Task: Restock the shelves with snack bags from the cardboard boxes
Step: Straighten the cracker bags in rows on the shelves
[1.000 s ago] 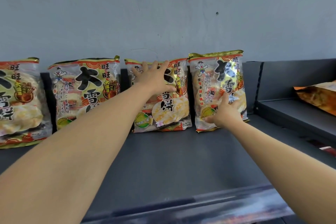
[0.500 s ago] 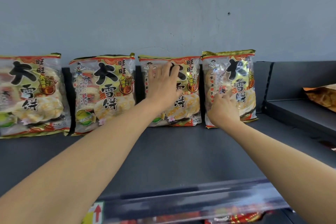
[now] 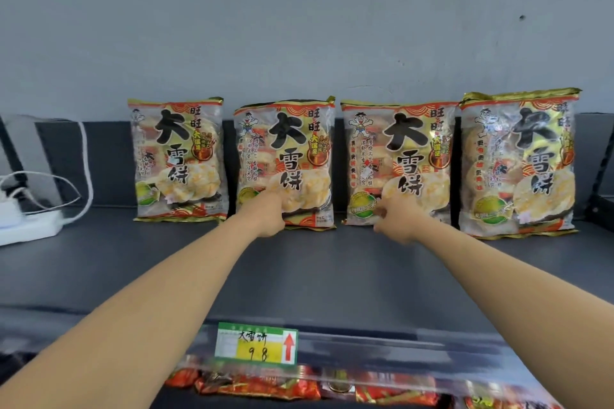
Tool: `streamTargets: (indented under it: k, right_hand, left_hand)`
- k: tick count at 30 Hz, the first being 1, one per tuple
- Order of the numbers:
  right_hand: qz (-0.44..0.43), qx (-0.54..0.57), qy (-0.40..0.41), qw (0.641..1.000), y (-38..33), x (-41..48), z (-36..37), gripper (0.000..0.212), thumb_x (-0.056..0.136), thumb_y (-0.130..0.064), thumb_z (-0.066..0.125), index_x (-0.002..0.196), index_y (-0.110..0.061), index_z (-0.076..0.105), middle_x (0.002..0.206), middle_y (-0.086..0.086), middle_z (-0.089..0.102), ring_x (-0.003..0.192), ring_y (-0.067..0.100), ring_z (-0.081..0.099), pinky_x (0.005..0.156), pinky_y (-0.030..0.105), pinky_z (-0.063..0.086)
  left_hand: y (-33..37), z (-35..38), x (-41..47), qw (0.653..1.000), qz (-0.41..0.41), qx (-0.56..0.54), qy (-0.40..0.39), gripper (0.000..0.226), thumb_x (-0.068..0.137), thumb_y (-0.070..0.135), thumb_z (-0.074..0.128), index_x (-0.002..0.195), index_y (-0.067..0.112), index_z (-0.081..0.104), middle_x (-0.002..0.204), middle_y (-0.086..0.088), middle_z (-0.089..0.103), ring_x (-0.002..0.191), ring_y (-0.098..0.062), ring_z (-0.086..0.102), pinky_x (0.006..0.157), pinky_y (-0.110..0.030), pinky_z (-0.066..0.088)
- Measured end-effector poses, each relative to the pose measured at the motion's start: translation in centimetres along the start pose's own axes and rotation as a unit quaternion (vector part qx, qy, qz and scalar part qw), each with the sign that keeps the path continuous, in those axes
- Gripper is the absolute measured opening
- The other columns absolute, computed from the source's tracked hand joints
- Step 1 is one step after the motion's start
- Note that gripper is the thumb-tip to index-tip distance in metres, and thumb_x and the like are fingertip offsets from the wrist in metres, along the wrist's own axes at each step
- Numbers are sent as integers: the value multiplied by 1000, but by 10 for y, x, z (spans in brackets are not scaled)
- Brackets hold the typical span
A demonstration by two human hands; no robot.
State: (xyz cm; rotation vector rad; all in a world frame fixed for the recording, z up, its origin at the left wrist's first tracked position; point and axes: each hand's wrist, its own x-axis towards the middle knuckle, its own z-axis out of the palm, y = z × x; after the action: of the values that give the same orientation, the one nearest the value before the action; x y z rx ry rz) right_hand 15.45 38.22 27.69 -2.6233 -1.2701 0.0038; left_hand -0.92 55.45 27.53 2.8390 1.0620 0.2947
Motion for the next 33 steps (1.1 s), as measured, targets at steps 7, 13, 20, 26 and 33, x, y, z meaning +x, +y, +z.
streamTargets:
  k: [7,13,20,26,33]
  right_hand:
    - [-8,55,20,998,-16,1,7,43,91,-17,53,134,-10,51,128,13,59,114,30,57,94,34,48]
    - [-111,93,-17,989,-70,1,14,44,93,-20,54,136,-13,50,134,8,56,119,25,55,100,32,45]
    - [-126,95,-33,987,-109,15,29,49,94,-17,52,141,-13,43,138,9,51,123,27,51,103,33,43]
    - [-111,120,-4,987,-120,26,39,57,92,-13,51,146,-20,33,135,10,53,117,29,55,95,32,45]
    - [-104,121,5,987,-131,32,46,51,90,-13,53,139,-19,40,125,12,59,109,31,58,92,39,51]
  left_hand:
    - [-21,-2,-2,995,-15,-23,91,16,89,11,53,104,6,56,112,-13,57,91,-28,54,70,-31,40]
    - [-79,-9,-4,971,-232,19,54,57,85,4,51,139,-2,34,142,-22,37,124,-40,45,97,-50,46]
    - [-125,-11,1,951,-272,-58,137,93,83,0,55,150,24,-4,156,-17,-2,137,-47,22,104,-58,36]
    - [-162,-17,16,922,-318,-178,130,103,89,14,58,145,36,-26,156,-21,-18,141,-52,7,115,-56,21]
    - [-176,-13,24,921,-259,-261,126,117,79,21,67,131,61,-29,157,-18,-10,139,-50,21,108,-58,32]
